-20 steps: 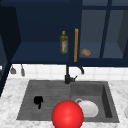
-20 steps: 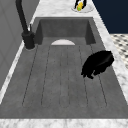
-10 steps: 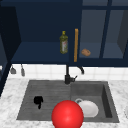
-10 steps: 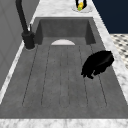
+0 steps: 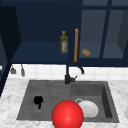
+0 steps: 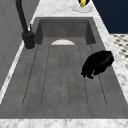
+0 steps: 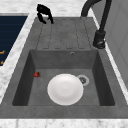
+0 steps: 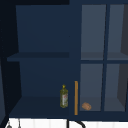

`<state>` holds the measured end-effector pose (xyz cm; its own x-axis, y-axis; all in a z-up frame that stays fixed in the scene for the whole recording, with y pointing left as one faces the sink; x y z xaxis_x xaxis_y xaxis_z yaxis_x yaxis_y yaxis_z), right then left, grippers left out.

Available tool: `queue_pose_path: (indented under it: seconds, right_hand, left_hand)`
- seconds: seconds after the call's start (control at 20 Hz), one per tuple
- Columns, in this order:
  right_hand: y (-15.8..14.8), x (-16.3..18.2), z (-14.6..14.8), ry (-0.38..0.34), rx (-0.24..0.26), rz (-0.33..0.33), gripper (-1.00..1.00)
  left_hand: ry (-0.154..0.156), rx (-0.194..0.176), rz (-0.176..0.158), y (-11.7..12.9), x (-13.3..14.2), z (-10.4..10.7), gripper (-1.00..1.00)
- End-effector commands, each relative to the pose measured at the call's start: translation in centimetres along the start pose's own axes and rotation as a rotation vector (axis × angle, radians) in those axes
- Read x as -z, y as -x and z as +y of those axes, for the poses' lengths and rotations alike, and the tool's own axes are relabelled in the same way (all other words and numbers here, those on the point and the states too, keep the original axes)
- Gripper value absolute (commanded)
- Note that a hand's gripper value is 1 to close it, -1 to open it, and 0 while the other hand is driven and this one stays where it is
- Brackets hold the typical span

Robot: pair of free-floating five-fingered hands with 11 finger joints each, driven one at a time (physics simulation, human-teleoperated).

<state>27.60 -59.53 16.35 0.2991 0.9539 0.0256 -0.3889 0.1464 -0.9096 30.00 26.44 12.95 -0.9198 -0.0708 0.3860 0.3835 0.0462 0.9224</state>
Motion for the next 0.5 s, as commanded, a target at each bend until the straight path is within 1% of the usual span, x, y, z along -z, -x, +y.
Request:
queue_pose_path:
  seconds: [0.0,0.2,0.45]
  right_hand:
    - [-2.9,-0.8,-1.6,0.021,0.027,-0.013,1.00]
    - [-5.6,-1.9,-2.8,0.034,0.024,-0.010,1.00]
    - [-9.3,-3.2,-4.3,0.032,0.029,-0.010,1.00]
  left_hand:
    - [0.000,0.000,0.000,0.0,0.0,0.0,0.00]
    - [0.000,0.000,0.000,0.0,0.0,0.0,0.00]
    - [0.000,0.000,0.000,0.0,0.0,0.0,0.00]
